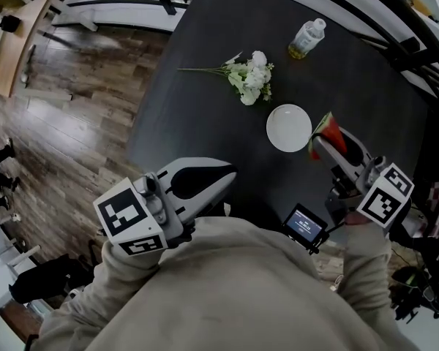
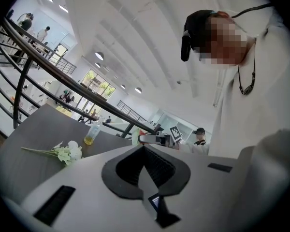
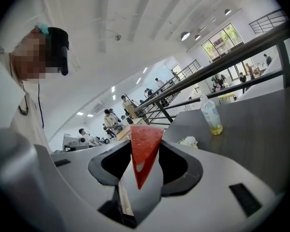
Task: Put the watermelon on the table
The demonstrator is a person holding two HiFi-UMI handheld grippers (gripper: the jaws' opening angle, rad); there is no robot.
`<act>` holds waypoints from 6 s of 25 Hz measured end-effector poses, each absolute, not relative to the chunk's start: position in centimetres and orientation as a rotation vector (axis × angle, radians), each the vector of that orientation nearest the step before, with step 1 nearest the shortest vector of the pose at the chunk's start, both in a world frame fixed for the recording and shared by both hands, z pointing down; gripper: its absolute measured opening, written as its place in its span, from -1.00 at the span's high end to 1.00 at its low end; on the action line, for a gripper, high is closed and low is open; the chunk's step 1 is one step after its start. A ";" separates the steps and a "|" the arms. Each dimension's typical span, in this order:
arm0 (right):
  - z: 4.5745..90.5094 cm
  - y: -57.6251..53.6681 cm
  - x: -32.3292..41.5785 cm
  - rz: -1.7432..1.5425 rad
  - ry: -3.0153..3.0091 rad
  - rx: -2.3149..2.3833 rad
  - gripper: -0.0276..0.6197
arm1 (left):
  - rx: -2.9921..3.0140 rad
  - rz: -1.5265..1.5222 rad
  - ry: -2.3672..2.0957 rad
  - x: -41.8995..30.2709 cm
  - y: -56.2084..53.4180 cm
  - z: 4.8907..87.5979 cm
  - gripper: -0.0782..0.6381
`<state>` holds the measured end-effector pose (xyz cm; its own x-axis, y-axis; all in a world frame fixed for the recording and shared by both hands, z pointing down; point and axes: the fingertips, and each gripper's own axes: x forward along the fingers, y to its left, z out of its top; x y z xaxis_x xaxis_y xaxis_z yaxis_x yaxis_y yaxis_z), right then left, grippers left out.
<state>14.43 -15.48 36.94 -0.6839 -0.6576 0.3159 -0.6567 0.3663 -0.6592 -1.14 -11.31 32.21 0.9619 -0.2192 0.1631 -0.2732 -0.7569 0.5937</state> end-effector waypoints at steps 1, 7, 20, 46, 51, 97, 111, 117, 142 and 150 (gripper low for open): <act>37.3 -15.5 14.4 -1.261 2.599 -1.247 0.32 | 2.452 0.111 -0.348 -1.2 -11.3 32.3 0.77; 39.2 -15.5 13.8 -1.306 2.633 -1.226 0.32 | 2.408 0.118 -0.375 -1.8 -10.8 33.6 0.77; 43.8 -15.4 13.8 -1.428 2.625 -1.218 0.32 | 2.354 0.122 -0.399 -2.4 -9.8 35.0 0.77; 54.8 -16.5 15.2 -1.589 2.701 -1.337 0.32 | 2.322 0.169 -0.457 -3.7 -9.0 38.2 0.77; 56.6 -16.3 15.2 -1.632 2.703 -1.350 0.32 | 2.313 0.168 -0.459 -3.8 -8.6 38.4 0.77; 65.5 -16.2 14.7 -1.577 3.096 -1.609 0.32 | 2.252 0.121 -0.518 -5.4 -8.5 39.2 0.77; 65.3 -15.9 14.4 -1.572 3.100 -1.597 0.32 | 2.255 0.126 -0.506 -5.4 -7.6 38.9 0.77; 64.8 -16.2 14.5 -1.545 3.083 -1.621 0.31 | 2.266 0.120 -0.503 -5.5 -7.7 38.5 0.77; 53.6 -14.0 14.6 -1.419 2.786 -1.564 0.87 | 2.474 0.133 -0.319 -2.2 -9.1 32.4 0.77; 41.7 -12.2 16.3 -1.138 2.659 -1.576 0.87 | 2.599 0.093 -0.138 1.4 -10.2 28.1 0.77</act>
<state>16.33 -12.16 41.65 -0.5332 -0.7158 0.4510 -0.8205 0.3074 -0.4820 1.40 -10.23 28.09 0.9925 -0.0798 0.0931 -0.1163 -0.8537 0.5075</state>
